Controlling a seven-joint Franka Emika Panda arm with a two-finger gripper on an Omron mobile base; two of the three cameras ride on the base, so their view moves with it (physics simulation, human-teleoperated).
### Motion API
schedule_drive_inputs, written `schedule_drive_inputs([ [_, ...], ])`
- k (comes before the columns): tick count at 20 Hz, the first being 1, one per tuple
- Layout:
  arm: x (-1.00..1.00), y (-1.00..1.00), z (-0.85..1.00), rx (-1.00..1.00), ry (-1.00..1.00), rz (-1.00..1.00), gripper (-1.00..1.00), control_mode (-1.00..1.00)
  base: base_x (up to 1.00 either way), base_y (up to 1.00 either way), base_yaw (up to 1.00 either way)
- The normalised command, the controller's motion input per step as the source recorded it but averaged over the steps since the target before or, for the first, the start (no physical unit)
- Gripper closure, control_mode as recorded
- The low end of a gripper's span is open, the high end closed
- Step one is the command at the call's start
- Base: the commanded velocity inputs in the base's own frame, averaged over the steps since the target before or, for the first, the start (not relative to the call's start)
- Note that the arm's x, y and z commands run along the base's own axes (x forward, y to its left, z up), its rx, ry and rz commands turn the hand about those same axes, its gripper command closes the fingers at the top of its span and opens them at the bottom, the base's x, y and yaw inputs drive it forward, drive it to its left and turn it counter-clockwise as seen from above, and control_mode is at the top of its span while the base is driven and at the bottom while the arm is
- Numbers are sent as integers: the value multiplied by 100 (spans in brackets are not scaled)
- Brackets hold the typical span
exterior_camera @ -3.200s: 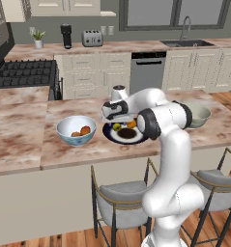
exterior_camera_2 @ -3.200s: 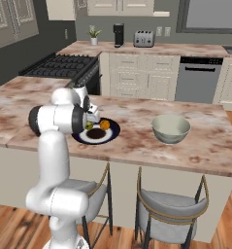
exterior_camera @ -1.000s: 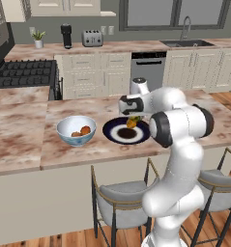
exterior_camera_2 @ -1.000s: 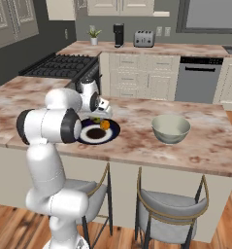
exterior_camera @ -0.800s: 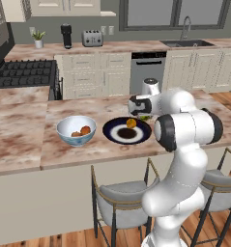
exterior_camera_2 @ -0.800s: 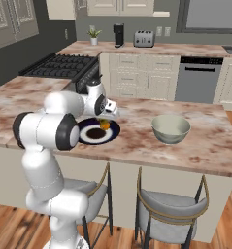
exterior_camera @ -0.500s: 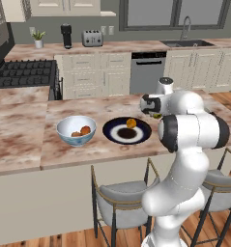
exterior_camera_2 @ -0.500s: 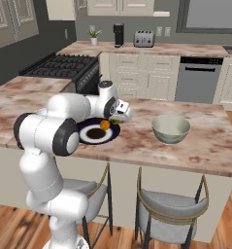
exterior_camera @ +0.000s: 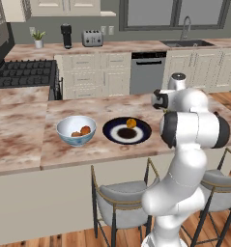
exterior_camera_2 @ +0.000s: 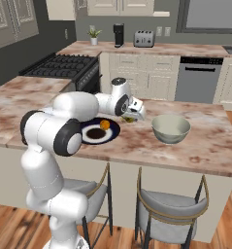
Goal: Take the fruits from the plate on the dining counter and place two fruits in each bowl.
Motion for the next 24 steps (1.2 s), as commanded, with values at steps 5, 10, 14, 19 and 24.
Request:
schedule_drive_inputs([
  [5,3,-70,0,0,-2,-17,100,-100,0,0,0],
  [10,11,-63,0,0,-4,-19,100,-100,0,0,0],
  [14,11,-64,-3,0,-5,-17,100,-100,0,0,0],
  [19,5,-41,-20,0,-5,-10,100,-100,0,0,0],
  [24,0,-3,-40,0,-3,-2,100,-100,0,0,0],
])
